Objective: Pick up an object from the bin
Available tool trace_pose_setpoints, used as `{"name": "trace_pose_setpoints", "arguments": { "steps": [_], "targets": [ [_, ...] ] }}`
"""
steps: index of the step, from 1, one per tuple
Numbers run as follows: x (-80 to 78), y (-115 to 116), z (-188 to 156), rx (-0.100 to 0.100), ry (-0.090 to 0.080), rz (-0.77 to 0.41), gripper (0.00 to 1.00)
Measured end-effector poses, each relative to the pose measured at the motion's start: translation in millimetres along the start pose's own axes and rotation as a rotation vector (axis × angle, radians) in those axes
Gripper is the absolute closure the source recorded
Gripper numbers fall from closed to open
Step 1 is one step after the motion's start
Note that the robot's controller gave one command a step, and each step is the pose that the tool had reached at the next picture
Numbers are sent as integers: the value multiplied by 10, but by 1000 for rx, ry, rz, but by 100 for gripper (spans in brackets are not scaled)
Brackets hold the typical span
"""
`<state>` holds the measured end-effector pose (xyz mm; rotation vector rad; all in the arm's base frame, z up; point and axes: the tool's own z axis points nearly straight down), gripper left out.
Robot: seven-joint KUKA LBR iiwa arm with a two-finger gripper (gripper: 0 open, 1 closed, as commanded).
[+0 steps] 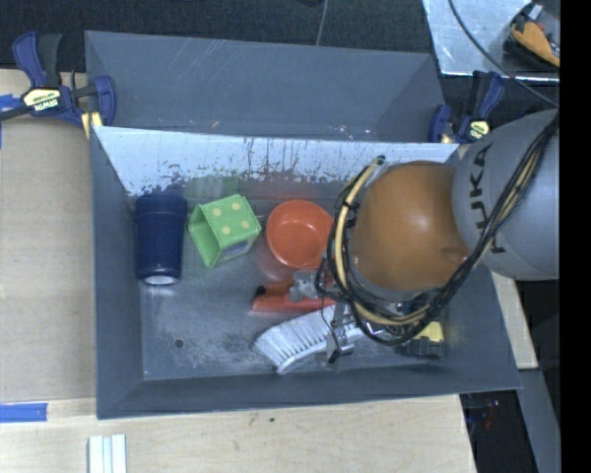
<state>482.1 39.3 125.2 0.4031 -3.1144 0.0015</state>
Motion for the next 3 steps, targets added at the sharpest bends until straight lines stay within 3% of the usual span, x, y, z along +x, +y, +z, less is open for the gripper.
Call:
{"name": "trace_pose_setpoints", "arguments": {
  "steps": [1,2,3],
  "targets": [
    [-188,26,535,3,-21,-275,0],
    [-287,-31,540,-1,4,-256,100],
    [-287,-31,540,-1,4,-256,100]
  ]
}}
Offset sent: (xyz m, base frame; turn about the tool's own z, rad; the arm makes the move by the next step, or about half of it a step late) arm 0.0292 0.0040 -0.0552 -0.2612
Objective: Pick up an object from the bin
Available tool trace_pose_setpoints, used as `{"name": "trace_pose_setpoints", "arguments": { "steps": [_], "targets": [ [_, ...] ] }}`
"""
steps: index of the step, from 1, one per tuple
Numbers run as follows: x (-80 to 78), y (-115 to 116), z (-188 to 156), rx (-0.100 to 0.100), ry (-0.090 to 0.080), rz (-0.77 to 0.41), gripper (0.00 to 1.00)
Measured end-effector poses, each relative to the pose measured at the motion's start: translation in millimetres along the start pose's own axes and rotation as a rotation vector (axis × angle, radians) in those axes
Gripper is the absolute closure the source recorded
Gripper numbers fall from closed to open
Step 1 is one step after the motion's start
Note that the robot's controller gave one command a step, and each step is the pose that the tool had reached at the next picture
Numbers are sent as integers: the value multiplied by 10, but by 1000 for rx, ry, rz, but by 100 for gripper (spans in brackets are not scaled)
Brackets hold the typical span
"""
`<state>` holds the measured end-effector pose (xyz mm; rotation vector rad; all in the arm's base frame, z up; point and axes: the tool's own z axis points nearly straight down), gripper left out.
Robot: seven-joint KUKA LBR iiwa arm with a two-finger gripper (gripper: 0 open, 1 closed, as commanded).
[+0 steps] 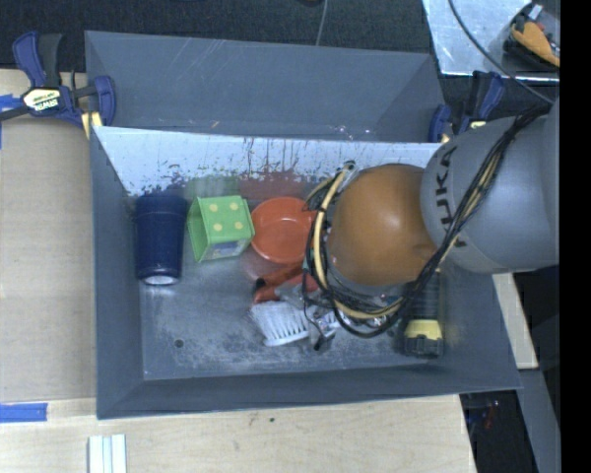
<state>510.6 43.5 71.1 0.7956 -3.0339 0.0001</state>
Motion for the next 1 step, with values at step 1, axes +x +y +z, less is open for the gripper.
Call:
{"name": "trace_pose_setpoints", "arguments": {
  "steps": [1],
  "targets": [
    [10,2,-58,0,0,3,100]
  ]
}}
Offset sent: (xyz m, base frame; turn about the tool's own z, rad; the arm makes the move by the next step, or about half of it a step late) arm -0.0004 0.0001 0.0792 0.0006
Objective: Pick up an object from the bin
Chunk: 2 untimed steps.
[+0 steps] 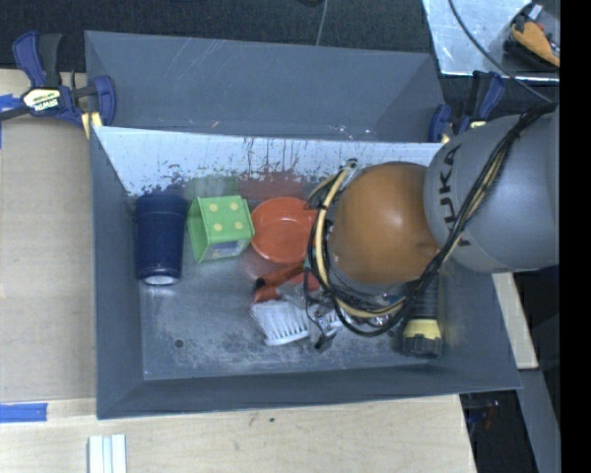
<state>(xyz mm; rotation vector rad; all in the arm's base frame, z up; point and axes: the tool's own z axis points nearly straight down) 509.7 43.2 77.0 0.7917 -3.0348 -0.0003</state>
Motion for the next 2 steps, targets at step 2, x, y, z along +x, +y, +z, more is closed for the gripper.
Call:
{"name": "trace_pose_setpoints", "arguments": {
  "steps": [2],
  "targets": [
    [-5,2,-679,0,-3,1,100]
  ]
}}
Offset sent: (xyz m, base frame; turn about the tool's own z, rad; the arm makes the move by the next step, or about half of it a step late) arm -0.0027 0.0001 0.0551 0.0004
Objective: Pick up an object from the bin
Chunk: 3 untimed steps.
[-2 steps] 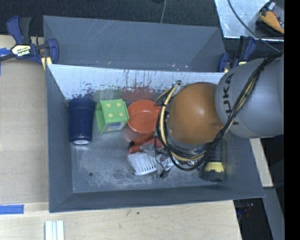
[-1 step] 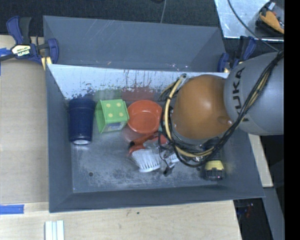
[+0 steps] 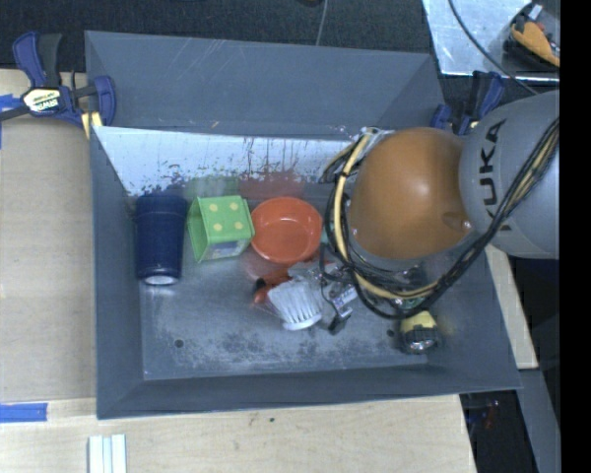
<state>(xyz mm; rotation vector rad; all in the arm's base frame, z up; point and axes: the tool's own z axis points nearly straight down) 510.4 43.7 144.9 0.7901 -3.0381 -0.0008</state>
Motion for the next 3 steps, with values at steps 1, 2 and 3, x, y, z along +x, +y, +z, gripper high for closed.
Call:
{"name": "trace_pose_setpoints", "arguments": {
  "steps": [1,2,3],
  "targets": [
    [6,1,-103,-1,2,3,100],
    [6,2,-275,-1,2,5,100],
    [3,0,-367,-1,0,8,100]
  ]
}}
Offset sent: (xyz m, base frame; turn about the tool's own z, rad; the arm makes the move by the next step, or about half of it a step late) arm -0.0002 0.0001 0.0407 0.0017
